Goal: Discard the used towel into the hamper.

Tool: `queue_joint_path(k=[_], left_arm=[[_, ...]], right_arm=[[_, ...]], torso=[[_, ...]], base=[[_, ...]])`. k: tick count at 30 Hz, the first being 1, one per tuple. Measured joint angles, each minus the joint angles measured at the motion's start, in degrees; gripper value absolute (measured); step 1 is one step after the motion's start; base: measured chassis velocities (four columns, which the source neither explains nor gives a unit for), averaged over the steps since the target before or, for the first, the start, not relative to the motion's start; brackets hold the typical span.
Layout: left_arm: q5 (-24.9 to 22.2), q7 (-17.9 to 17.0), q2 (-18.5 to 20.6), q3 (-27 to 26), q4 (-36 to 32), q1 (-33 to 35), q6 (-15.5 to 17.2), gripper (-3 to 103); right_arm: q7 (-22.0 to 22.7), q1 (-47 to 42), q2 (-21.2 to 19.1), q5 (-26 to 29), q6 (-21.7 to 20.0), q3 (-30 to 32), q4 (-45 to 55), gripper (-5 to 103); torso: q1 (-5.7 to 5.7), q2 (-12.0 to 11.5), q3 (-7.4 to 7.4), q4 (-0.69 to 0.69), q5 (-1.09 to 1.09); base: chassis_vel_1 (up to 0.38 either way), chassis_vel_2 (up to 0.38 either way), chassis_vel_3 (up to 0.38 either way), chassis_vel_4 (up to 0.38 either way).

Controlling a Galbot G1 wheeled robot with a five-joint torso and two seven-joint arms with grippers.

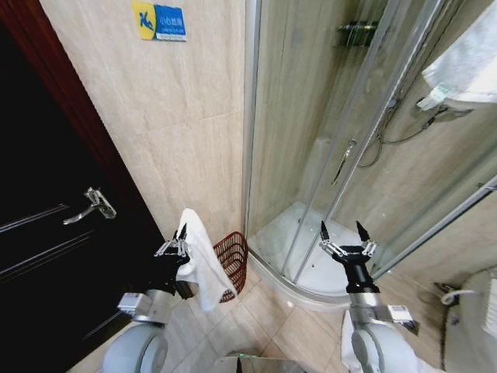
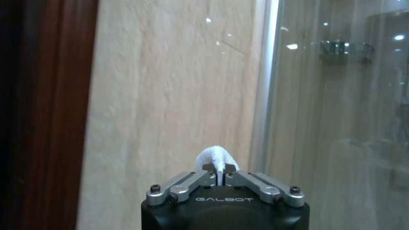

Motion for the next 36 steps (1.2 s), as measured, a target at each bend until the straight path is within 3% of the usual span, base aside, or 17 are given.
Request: queue_joint_path(k=[6,11,18,27,36], left_arm=[[-1.9,-0.4,1.3,2.5,3.0,-5.4,1.3,2],[-4.9,-0.4,4.7,4.5,7.4,-11.9,2.6,2],[-7.3,-0.1,6.0,8.8,17.9,-20.5,0.7,2],[-10.2,-1.0,7.4,13.3,25.0,-28.2,-0.5,2],[-18.0,-2.7,10.7,17.5,32.2,-34.0,-3.4,2]], right_arm=[[1.1,-1.3,0.2,-0.9,0.5,0.9,-0.1,100],[1.7,-2.3,1.1,-2.4,1.3,1.1,-0.2,100],[1.8,-4.3,1.7,-3.1,2.9,1.3,-0.5,100],[1.8,-4.6,3.3,-3.2,3.9,1.2,-0.2,100],[-1.8,-1.1,4.7,-3.3,3.9,0.9,0.0,100]], torso=[[0.0,0.0,0.0,-0.02,0.0],[0.0,0.0,0.0,-0.02,0.0],[0.0,0.0,0.0,-0.02,0.0],[0.0,0.0,0.0,-0.02,0.0],[0.01,0.0,0.0,-0.02,0.0]], base=[[0.0,0.0,0.0,0.0],[0.0,0.0,0.0,0.0],[0.0,0.0,0.0,0.0],[0.0,0.0,0.0,0.0],[0.0,0.0,0.0,0.0]])
